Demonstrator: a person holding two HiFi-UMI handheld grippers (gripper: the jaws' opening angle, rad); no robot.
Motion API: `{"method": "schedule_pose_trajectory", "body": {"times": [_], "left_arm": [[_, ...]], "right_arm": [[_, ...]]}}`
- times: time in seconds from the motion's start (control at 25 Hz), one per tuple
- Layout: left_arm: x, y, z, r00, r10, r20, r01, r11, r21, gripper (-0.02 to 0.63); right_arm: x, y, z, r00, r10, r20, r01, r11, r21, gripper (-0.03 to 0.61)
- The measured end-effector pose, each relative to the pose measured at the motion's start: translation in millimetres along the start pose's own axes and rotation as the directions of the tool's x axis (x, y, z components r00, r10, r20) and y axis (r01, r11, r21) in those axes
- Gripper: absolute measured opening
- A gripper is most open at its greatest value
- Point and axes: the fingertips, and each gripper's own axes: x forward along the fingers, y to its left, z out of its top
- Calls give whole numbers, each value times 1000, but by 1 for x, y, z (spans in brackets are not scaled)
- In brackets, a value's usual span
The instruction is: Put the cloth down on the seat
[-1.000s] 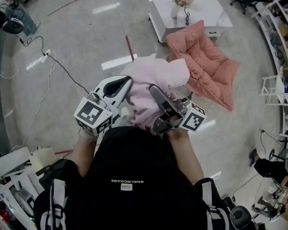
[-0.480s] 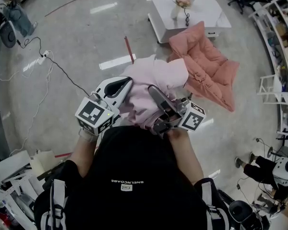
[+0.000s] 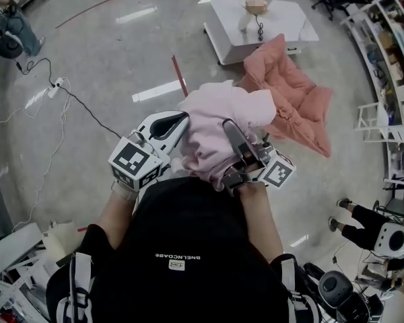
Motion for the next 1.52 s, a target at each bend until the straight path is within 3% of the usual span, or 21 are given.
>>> {"method": "schedule_pose_trajectory", "body": {"times": [0.2,0.6,1.12,1.52], "left_arm": [[-4,10,-4,1000,-16,-5,16,1000,13,15],[15,27,3,1000,21,-19,-21,1000,19,15],[102,75,19,994,94,-57,-95,995,-6,15],[210,138,56,983,171,-61,-174,984,-34,15]], "right_arm": [[5,-7,-3,999,0,37,-1,1000,11,131],[23,-29,16,1000,-5,11,5,1000,19,132],[60,-96,86,998,-10,-61,15,996,89,132],[114,-157,193,990,45,-136,-26,991,134,132]]}}
